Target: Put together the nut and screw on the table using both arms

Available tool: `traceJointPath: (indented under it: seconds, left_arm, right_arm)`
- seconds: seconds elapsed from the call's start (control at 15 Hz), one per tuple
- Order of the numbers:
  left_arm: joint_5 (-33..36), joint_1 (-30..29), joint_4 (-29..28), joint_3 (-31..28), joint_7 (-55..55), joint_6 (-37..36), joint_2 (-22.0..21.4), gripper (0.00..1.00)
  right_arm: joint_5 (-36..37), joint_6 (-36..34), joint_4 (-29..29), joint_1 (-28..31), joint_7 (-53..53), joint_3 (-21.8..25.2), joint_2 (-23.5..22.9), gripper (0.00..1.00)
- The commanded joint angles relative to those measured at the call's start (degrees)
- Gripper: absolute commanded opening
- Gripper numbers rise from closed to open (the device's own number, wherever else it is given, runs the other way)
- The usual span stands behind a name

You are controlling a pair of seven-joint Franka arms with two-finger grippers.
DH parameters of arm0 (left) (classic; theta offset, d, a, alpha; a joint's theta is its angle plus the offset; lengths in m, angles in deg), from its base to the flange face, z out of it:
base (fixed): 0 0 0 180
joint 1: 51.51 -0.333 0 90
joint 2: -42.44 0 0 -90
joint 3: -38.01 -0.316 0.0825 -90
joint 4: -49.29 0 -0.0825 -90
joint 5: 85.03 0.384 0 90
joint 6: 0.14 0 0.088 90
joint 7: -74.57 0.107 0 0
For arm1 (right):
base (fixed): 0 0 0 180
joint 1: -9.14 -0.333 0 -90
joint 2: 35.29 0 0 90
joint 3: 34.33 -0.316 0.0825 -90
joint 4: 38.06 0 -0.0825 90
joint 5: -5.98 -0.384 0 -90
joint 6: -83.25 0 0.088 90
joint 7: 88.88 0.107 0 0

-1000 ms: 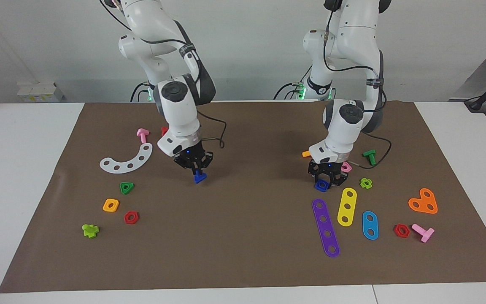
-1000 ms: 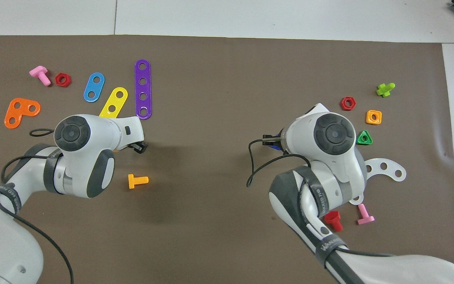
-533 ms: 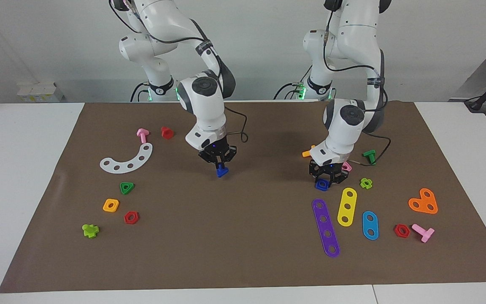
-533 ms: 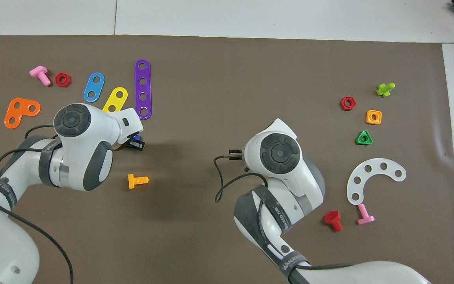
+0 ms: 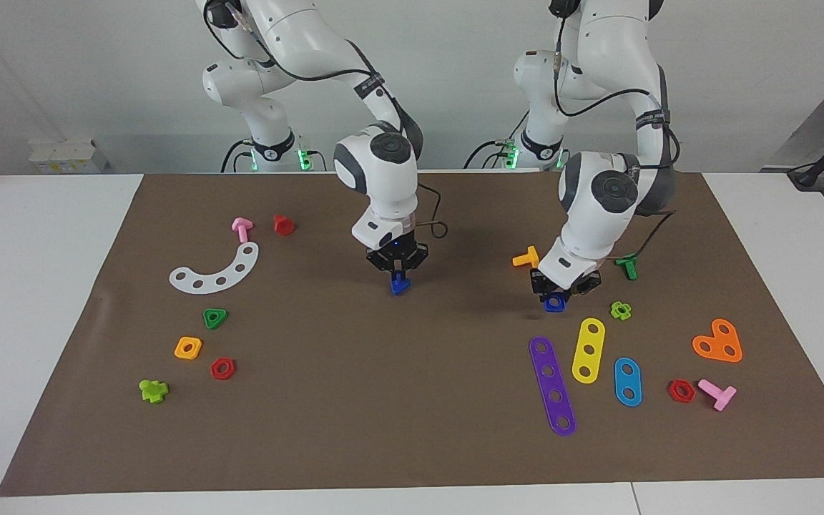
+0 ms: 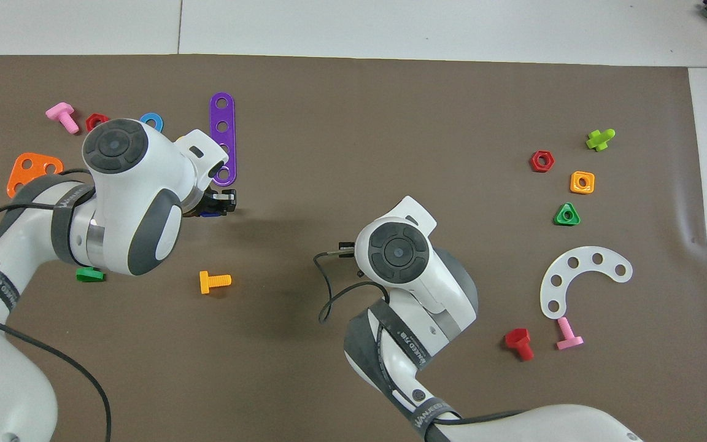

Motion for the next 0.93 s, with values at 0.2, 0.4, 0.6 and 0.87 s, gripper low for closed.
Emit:
traceJointPath:
  seconds: [0.2,0.4,0.6,0.87]
  left_arm:
    - [-4.8,5.8,2.0,-0.6,-12.8,2.5,0.8,0.0]
    - [-6.8,8.5,3.5,-0.6,-18.3,2.6,1.0,0.0]
    - [-8.4,11.5,3.7,-0.6,-22.9,3.2,1.1,0.0]
    - [-10.1,18.1,5.6,-0.6,-33.1,5.1,3.1,0.0]
  right_arm:
    - [1.0,-4.1,0.8,3.1,1.4,0.3,4.8,0.97]
    - [0.8,-8.0,0.7,7.0,0.7,0.2,9.9,0.98]
    - [0.2,-12.0,0.5,12.2,-3.5,0.2,15.0,0.98]
    - [-2.8,-15.6,2.9,18.9,-9.0,0.6,18.0,0.98]
